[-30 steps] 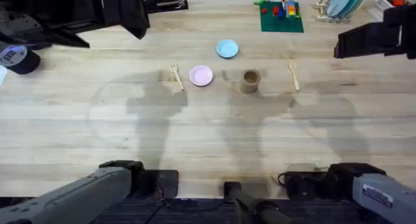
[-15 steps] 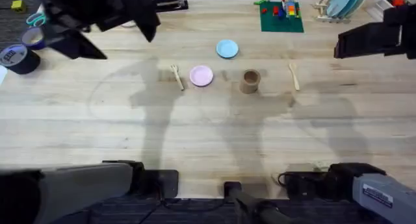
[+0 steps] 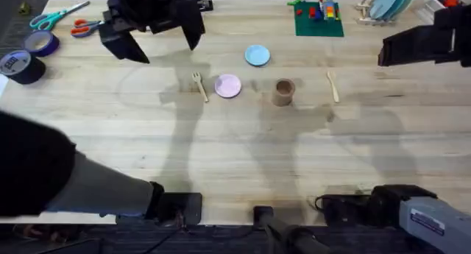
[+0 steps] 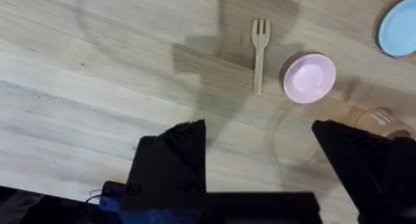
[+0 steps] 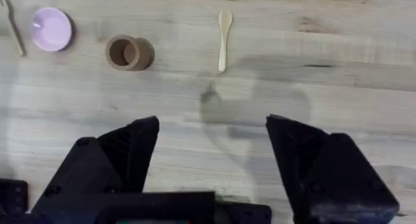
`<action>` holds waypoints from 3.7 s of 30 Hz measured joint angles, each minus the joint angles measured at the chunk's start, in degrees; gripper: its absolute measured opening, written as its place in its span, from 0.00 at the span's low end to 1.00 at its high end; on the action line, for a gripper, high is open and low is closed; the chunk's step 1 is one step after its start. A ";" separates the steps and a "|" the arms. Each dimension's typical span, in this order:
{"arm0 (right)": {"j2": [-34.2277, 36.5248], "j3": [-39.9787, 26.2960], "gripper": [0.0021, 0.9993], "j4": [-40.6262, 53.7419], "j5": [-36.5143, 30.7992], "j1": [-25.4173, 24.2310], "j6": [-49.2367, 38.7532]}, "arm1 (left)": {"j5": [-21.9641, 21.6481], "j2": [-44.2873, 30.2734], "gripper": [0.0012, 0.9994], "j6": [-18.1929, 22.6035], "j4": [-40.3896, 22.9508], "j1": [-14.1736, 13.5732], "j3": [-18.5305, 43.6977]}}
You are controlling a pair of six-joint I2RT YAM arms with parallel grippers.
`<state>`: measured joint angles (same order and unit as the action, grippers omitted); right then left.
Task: Pick up a utensil and set it on the pink plate, then put the other utensil in the container.
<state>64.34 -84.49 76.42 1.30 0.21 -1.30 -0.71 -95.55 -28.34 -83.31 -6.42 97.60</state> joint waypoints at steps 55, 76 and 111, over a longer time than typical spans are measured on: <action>0.00 0.00 1.00 -0.02 0.00 0.00 0.00 | 1.66 -9.38 0.99 0.00 31.54 -2.45 -27.13; 0.01 0.00 1.00 -0.02 0.00 0.00 0.00 | 1.38 -9.06 0.06 -0.20 32.37 -2.37 -27.33; 0.02 0.00 0.99 0.00 0.00 0.00 0.00 | 2.79 -2.97 0.04 2.91 25.08 -14.26 -19.85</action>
<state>64.35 -84.49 76.42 1.30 0.21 -1.30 2.08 -98.52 -25.43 -58.23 -20.68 77.76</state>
